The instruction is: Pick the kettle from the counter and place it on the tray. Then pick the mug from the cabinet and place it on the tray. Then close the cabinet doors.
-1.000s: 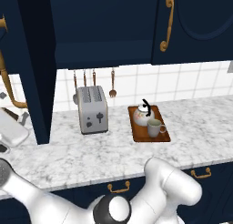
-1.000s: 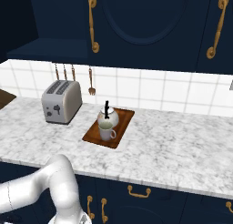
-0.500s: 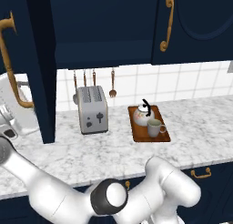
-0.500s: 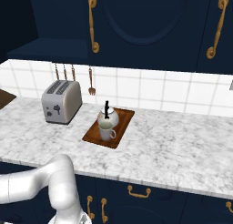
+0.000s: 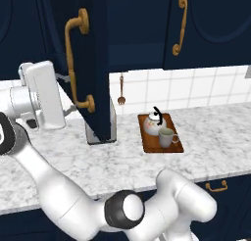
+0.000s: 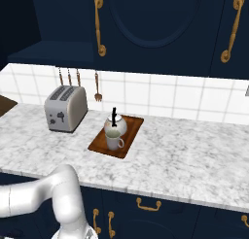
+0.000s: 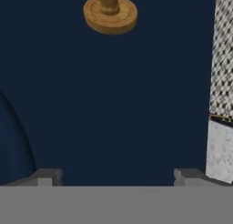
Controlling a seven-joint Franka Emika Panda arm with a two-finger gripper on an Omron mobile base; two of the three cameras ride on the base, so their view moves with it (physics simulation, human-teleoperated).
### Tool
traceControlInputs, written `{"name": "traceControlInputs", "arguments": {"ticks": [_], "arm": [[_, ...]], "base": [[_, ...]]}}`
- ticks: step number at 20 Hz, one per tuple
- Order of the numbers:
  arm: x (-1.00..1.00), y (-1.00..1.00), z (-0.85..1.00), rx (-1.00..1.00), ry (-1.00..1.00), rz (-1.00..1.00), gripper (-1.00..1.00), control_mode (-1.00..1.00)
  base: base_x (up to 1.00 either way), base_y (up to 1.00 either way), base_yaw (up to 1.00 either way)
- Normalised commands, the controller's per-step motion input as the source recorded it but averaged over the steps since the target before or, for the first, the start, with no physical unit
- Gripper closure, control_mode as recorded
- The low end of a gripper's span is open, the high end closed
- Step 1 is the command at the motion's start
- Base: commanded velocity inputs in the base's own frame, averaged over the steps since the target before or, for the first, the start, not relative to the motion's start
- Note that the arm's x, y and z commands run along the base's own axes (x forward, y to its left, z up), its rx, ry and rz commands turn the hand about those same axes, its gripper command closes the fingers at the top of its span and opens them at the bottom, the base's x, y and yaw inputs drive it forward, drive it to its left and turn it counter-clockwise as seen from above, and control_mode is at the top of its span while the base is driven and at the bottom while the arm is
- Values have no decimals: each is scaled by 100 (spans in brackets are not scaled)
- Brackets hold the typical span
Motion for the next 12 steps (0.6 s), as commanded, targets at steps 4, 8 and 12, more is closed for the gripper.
{"name": "traceControlInputs", "arguments": {"ticks": [4, 8, 12], "arm": [[0, -44, 0, 0, 0, 9, -100, -100], [2, -25, 0, -6, 8, 19, -100, -100], [12, -34, 0, -4, 12, 23, -100, -100]], "base": [[0, 0, 0], [0, 0, 0], [0, 0, 0]]}}
